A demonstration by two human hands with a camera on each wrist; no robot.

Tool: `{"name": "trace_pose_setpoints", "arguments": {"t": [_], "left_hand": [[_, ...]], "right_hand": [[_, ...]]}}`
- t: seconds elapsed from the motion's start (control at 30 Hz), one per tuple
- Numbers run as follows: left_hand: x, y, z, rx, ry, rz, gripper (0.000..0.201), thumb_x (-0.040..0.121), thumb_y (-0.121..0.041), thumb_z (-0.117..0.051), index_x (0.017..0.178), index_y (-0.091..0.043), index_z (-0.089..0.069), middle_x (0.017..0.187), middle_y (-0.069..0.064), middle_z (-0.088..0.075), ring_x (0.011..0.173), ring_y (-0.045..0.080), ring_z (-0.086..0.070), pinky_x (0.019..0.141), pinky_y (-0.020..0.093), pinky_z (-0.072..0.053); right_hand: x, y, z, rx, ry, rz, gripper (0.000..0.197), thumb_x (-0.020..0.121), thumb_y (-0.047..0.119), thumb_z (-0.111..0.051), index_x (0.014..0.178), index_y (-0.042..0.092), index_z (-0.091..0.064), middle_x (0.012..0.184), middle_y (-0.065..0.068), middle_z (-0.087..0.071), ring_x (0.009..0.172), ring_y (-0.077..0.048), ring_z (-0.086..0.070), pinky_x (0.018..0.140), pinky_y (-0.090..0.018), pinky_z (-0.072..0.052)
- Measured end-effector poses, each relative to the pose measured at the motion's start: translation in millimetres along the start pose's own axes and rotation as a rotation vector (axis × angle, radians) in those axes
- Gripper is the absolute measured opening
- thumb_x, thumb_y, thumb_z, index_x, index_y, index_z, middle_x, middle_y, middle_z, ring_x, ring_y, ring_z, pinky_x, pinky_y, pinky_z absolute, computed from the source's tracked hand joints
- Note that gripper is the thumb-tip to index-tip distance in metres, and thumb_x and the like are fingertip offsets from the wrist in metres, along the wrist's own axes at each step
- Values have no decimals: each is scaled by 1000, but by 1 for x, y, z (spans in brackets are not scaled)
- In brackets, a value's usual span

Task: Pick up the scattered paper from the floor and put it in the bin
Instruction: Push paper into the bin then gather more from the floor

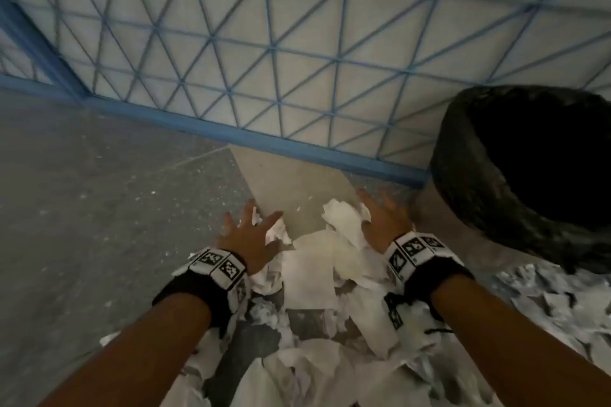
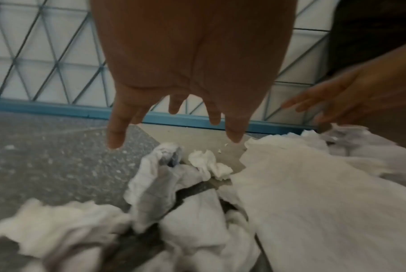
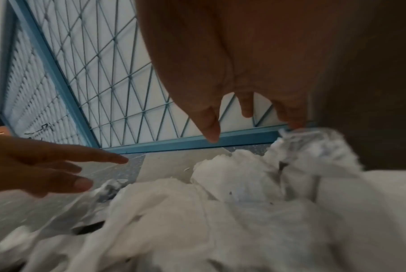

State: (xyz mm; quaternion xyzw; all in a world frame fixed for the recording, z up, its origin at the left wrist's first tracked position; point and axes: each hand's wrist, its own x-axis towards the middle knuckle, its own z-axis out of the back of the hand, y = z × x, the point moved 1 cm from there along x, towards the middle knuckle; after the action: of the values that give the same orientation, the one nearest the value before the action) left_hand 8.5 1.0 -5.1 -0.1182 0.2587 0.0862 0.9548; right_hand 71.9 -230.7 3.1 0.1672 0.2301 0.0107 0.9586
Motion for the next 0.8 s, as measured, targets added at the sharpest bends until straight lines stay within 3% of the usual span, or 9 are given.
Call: {"name": "trace_pose_setpoints", "arguments": {"t": [0.1,0.17,0.27,0.43,0.53,0.63,0.73,0.8], "left_hand": [[22,-8,-25,-105,25,12,73,78,-73,-38,141,-53,-6,159,10,5,145,40,-4,118,55,-13],[20,-21,-41,-131,65,-53,79,71,-78,-42,139,-55,-9,159,8,1,144,40,-8,117,55,-17],[-1,-37,-55,-14,95,-161,68,78,-62,-54,138,-48,-24,157,2,-5,139,39,-19,114,52,-25],[-9,-45,-55,30,63,-220,36,84,-25,-56,120,-21,-53,136,7,-39,120,32,-46,103,35,-40],[-5,-43,-34,-85,12,-189,31,86,-20,-56,115,-12,-54,127,13,-50,114,30,-53,95,33,-42],[-10,-34,-4,-185,-78,-153,16,87,-20,-57,100,-12,-50,119,18,-56,111,31,-54,90,33,-42],[-21,-26,19,-240,-123,-113,33,85,-16,-62,114,-6,-51,123,20,-54,112,33,-53,92,33,-42],[-28,-26,40,-314,-197,-106,34,83,-13,-65,113,-3,-53,119,22,-57,107,33,-56,90,34,-44]], "right_hand": [[23,-4,-23,-104,49,-23,65,88,42,-44,139,53,-4,159,-1,4,144,-39,-6,116,-58,-14],[20,-3,-39,-78,137,-15,57,88,37,-45,137,49,-18,155,-8,-9,140,-40,-16,115,-55,-19],[-4,3,-49,-32,157,20,34,90,20,-49,124,25,-47,140,-12,-28,129,-36,-30,109,-38,-30],[-27,8,-44,-19,89,81,29,88,19,-55,117,17,-56,134,-13,-37,120,-34,-42,100,-36,-39],[-33,7,-33,24,-4,132,27,87,18,-57,114,14,-58,129,-14,-39,116,-32,-46,97,-34,-40],[-44,9,-14,95,-92,149,22,85,15,-59,107,11,-58,122,-16,-43,112,-33,-50,92,-33,-41],[-63,21,7,207,-161,201,17,83,5,-57,100,7,-62,119,-18,-46,111,-32,-50,91,-30,-39],[-76,35,27,268,-225,277,18,83,1,-54,97,6,-63,116,-17,-49,109,-30,-51,88,-28,-39]]}}
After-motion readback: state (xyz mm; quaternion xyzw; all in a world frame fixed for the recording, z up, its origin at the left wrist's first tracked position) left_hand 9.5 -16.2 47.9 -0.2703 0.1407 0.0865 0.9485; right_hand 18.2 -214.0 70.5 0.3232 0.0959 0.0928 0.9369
